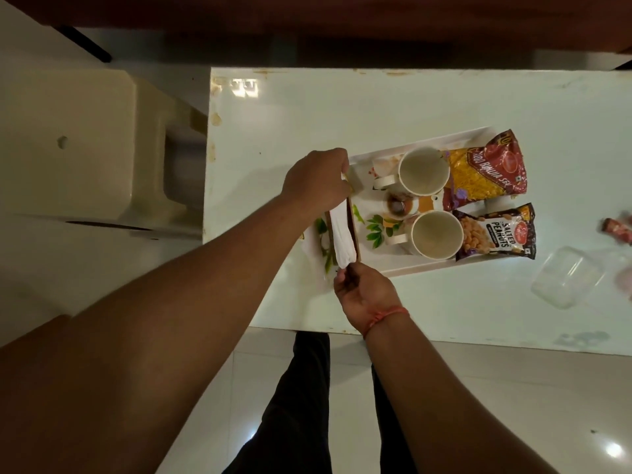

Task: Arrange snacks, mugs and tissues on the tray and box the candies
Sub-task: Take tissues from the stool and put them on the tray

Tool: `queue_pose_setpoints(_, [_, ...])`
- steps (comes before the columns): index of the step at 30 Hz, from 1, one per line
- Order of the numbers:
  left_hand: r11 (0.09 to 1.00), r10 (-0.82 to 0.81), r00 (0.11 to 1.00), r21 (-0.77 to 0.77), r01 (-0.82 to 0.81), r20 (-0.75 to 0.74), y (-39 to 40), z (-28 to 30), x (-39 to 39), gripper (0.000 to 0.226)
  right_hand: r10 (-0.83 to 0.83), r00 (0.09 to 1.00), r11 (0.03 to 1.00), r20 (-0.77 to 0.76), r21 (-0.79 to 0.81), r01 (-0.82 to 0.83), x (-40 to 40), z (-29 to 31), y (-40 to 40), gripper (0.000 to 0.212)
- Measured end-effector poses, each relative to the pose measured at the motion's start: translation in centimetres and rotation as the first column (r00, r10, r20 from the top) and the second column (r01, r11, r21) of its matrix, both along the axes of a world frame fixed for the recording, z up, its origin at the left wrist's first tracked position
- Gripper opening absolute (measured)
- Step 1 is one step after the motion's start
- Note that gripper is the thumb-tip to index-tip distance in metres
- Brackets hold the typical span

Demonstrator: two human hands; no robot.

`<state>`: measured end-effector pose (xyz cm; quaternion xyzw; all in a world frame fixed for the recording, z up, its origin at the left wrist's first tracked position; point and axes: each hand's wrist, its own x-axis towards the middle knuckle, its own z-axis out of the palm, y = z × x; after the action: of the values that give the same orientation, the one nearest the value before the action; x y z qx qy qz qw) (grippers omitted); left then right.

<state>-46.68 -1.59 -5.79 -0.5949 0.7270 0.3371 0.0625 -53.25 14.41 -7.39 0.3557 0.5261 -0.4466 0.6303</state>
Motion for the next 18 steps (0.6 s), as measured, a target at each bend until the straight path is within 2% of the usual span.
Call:
queue_pose_setpoints(5, [0.998, -0.045, 0.997, 0.044, 0.042, 0.069, -0.6, -1.3, -1.2, 0.027, -0.017, 0.995, 0.998, -0.100, 0.059, 0.023, 0.6, -1.0, -0.5, 0.012])
queue_pose_setpoints(10, [0.998, -0.025, 0.994, 0.055, 0.019, 0.108, -0.6, -2.5, -1.7, 0.027, 0.062, 0.972, 0.994, -0.225, 0.104, -0.039, 0.7, -2.2, -0.7, 0.017])
queue_pose_setpoints(18, [0.999, -0.003, 0.986, 0.045, -0.004, 0.165, -0.7, -3.3, -1.9, 0.029, 0.165, 0.939, 0.983, -0.300, 0.126, -0.133, 0.6, -3.3, -0.5, 0.016])
